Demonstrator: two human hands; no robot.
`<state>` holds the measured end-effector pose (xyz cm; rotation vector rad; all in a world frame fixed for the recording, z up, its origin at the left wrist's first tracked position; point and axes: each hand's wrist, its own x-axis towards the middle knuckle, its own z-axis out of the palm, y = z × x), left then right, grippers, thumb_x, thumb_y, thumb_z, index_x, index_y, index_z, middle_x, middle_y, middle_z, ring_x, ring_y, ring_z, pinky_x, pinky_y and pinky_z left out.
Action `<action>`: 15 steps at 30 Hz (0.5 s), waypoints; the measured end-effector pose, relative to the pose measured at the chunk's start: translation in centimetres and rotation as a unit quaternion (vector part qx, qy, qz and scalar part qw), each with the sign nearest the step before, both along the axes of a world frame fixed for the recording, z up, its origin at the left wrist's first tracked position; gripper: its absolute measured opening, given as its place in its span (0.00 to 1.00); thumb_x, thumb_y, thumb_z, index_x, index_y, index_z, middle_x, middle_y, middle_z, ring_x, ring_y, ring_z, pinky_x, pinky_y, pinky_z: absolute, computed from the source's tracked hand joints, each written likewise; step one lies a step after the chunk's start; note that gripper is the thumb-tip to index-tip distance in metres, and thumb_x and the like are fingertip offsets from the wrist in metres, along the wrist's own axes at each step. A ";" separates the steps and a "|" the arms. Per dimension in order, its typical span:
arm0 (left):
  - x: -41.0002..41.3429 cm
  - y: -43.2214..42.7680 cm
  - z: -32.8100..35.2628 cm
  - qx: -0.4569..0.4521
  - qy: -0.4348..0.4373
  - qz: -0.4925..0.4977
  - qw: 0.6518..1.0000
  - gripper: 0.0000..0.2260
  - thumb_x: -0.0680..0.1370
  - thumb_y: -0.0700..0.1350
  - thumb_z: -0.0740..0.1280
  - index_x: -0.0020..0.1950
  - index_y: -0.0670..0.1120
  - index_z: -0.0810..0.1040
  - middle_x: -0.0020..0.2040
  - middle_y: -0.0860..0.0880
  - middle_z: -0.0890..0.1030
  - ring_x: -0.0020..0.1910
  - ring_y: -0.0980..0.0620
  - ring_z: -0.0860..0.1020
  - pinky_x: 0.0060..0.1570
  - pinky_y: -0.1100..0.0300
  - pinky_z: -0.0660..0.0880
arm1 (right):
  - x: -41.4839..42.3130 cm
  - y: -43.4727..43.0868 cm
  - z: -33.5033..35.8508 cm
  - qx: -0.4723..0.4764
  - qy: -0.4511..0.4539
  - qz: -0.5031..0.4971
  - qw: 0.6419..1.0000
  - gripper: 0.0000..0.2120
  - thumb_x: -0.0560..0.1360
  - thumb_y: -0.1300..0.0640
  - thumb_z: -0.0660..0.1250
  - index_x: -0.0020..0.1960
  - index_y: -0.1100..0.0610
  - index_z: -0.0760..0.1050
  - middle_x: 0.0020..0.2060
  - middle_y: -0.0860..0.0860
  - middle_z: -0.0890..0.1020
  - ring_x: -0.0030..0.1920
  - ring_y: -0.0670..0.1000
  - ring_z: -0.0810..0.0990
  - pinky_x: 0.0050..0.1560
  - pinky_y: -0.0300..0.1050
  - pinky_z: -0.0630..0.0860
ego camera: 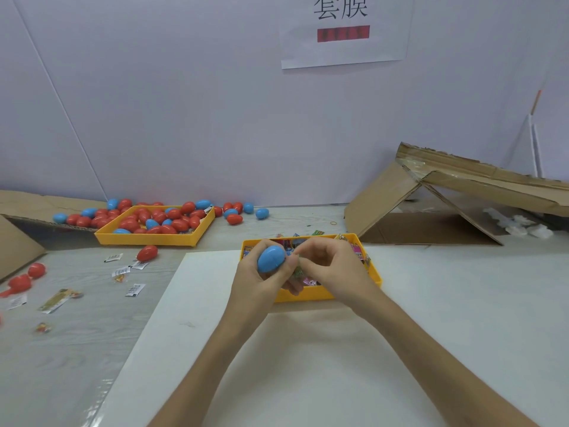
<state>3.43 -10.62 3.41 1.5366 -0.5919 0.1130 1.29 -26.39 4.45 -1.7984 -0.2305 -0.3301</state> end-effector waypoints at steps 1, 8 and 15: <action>0.0 0.0 -0.1 0.008 -0.009 0.020 1.000 0.14 0.74 0.52 0.71 0.47 0.42 0.75 0.34 0.47 0.81 0.33 0.48 0.82 0.36 0.61 0.79 | 0.1 0.0 -0.1 -0.015 -0.019 -0.023 0.999 0.08 0.76 0.64 0.72 0.42 0.52 0.82 0.34 0.49 0.84 0.35 0.49 0.83 0.38 0.42 0.80; 0.4 0.4 0.0 -0.020 0.049 0.015 0.998 0.10 0.71 0.54 0.73 0.43 0.48 0.82 0.39 0.45 0.82 0.40 0.51 0.81 0.44 0.58 0.81 | 0.1 -0.1 -0.2 -0.009 -0.052 -0.076 0.996 0.10 0.75 0.64 0.73 0.40 0.52 0.79 0.32 0.45 0.82 0.34 0.49 0.84 0.38 0.45 0.79; 0.7 0.8 0.0 -0.050 0.110 -0.034 0.992 0.09 0.74 0.38 0.74 0.38 0.46 0.76 0.38 0.50 0.81 0.41 0.52 0.79 0.47 0.59 0.79 | 0.0 0.2 -0.1 -0.019 -0.048 -0.073 0.996 0.11 0.74 0.68 0.72 0.42 0.53 0.79 0.37 0.50 0.85 0.38 0.51 0.86 0.42 0.49 0.84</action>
